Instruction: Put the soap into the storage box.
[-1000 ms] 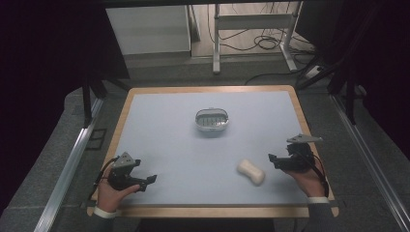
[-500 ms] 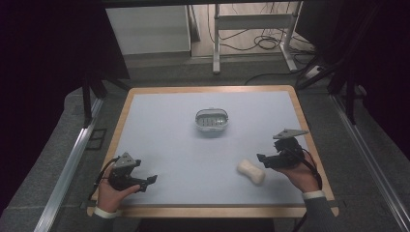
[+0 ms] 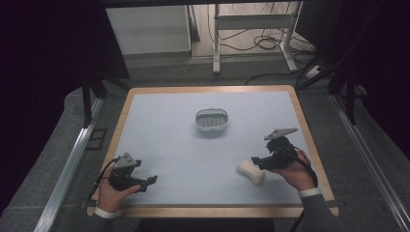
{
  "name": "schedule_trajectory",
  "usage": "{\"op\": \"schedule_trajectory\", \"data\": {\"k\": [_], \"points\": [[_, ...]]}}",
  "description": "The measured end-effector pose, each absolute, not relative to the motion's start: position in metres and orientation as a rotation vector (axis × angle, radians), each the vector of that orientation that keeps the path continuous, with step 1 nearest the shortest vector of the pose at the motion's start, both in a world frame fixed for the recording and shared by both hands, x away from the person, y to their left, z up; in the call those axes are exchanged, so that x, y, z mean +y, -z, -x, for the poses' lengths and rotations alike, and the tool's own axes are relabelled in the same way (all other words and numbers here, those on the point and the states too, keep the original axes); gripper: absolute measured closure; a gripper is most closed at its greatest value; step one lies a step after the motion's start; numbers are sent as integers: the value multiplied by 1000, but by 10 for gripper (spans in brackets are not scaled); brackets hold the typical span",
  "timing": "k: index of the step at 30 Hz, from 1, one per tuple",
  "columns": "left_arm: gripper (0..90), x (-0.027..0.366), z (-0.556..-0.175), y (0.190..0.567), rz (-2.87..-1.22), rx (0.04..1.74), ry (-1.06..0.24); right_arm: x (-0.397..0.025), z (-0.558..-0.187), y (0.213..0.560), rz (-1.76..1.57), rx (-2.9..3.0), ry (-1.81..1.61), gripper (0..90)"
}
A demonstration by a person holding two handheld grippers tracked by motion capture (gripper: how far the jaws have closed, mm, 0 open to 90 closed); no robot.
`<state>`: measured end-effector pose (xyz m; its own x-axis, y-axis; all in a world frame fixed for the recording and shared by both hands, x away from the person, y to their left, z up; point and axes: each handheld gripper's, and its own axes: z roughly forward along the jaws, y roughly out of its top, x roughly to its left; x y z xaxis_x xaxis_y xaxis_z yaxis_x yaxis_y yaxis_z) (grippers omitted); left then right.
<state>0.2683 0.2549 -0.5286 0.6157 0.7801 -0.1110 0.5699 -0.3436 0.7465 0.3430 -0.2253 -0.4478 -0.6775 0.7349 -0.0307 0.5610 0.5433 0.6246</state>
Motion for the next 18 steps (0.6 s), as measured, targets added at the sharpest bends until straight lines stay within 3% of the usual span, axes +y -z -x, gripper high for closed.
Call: {"op": "schedule_trajectory", "data": {"k": [18], "points": [[78, 257, -269, 527, -2050, 1054, -333, -192, -344, 466, -987, 2728, -596, 234]]}}
